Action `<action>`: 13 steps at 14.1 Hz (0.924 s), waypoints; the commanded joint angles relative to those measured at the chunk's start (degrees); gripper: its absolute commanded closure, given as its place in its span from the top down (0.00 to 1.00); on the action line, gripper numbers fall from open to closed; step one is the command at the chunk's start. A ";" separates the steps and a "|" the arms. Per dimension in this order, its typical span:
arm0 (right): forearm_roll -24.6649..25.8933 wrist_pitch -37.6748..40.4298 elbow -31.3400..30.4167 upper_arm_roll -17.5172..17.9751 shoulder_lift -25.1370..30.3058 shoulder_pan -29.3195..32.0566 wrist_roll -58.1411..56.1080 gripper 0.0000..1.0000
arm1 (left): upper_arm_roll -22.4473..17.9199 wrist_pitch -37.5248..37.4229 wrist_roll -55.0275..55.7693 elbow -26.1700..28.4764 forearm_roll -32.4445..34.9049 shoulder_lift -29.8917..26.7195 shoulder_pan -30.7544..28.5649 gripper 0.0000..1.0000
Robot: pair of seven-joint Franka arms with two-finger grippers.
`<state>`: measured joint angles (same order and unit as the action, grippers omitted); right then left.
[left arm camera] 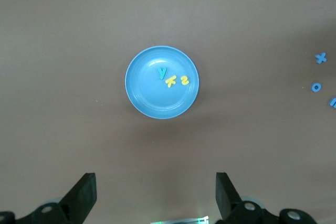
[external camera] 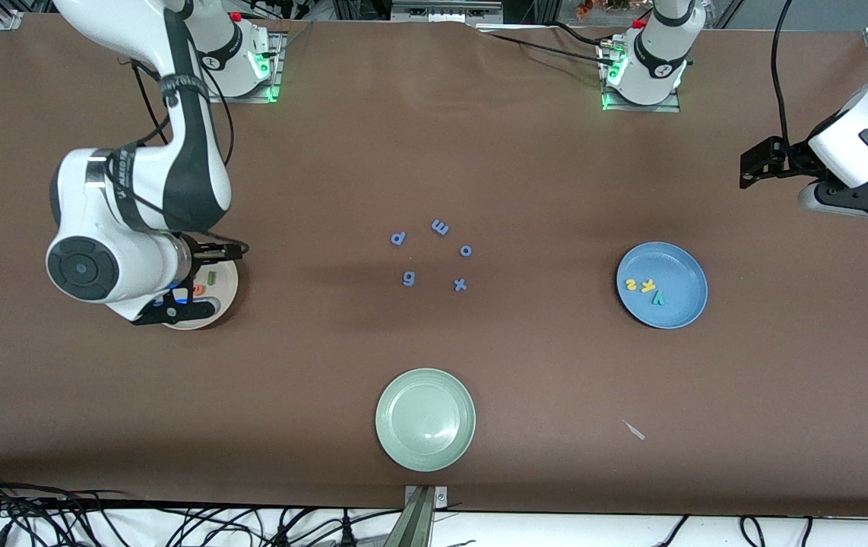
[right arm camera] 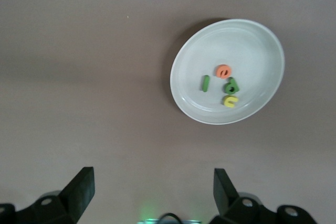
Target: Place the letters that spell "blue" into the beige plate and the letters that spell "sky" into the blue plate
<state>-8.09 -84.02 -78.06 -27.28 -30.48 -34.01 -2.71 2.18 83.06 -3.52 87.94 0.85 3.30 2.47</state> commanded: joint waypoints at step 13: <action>10.02 -8.85 -17.12 30.97 28.88 35.67 2.43 1.00 | 1.16 -5.02 0.70 -2.86 0.90 0.65 0.96 1.00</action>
<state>1.64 -88.25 -89.82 2.25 -6.65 -0.75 -2.21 2.50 79.67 -3.48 87.04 0.85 3.34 2.79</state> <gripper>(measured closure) 0.000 0.000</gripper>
